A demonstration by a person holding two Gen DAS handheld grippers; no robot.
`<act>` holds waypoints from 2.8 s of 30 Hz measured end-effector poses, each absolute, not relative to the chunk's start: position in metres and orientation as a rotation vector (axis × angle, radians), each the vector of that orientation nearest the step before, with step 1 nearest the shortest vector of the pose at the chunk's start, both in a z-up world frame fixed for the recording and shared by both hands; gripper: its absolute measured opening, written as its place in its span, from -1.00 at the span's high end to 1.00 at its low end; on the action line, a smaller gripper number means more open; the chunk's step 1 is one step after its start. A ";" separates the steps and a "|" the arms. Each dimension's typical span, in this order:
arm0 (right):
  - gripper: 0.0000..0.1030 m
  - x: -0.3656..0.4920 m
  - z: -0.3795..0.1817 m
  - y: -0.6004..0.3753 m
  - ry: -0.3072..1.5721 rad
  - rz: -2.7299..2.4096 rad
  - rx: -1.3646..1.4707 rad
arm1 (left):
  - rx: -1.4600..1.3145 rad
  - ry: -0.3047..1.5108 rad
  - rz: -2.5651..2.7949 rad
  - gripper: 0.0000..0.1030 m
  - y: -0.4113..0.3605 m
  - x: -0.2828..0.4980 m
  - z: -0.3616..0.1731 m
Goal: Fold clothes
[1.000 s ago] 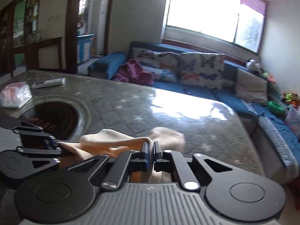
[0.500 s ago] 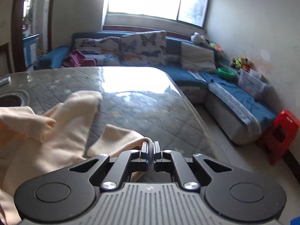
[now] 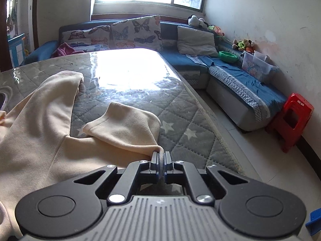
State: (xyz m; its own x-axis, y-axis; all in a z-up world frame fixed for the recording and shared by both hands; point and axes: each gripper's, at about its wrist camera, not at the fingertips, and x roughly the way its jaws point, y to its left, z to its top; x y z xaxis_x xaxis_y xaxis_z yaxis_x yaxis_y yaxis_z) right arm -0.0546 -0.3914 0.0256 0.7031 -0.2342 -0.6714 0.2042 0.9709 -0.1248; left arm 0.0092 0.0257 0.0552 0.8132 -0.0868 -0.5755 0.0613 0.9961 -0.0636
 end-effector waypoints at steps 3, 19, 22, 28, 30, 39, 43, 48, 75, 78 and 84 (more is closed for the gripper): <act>0.93 -0.058 0.024 -0.391 0.754 -0.244 -0.042 | -0.087 0.634 -0.042 0.94 0.046 -0.008 0.053; 0.83 -0.085 0.037 -0.396 0.794 -0.139 -0.001 | -0.164 0.723 0.016 0.46 0.093 -0.080 0.049; 0.67 -0.091 0.044 -0.394 0.794 -0.132 -0.034 | -0.119 0.708 0.002 -0.04 0.090 -0.085 0.054; 0.52 -0.093 0.057 -0.379 0.767 -0.080 -0.139 | -0.085 0.689 0.002 -0.30 0.096 -0.091 0.061; 0.50 -0.089 0.055 -0.374 0.768 -0.055 -0.160 | -0.083 0.685 0.012 -0.37 0.099 -0.093 0.063; 0.39 -0.052 0.028 -0.341 0.762 -0.008 -0.381 | -0.070 0.640 0.044 -0.48 0.107 -0.093 0.079; 0.39 -0.040 0.029 -0.350 0.742 -0.053 -0.372 | -0.069 0.625 0.032 -0.48 0.103 -0.082 0.083; 0.39 -0.037 0.034 -0.383 0.732 -0.178 -0.283 | -0.070 0.629 -0.025 -0.47 0.084 -0.056 0.081; 0.40 0.017 0.079 -0.353 0.727 0.118 -0.085 | 0.160 0.722 -0.432 0.06 -0.066 0.095 0.029; 0.41 0.035 0.081 -0.335 0.740 0.178 -0.082 | 0.186 0.709 -0.466 0.72 -0.070 0.094 0.025; 0.48 0.062 0.077 -0.305 0.743 0.238 -0.128 | 0.179 0.648 -0.372 0.89 -0.055 0.091 0.033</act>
State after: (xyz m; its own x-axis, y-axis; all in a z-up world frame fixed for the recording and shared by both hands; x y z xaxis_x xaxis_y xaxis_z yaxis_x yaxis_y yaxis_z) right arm 0.0616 -0.3054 0.0772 0.7110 0.1692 -0.6826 -0.2592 0.9653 -0.0307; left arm 0.0913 -0.0553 0.0328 0.7345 -0.2808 -0.6178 0.3914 0.9190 0.0477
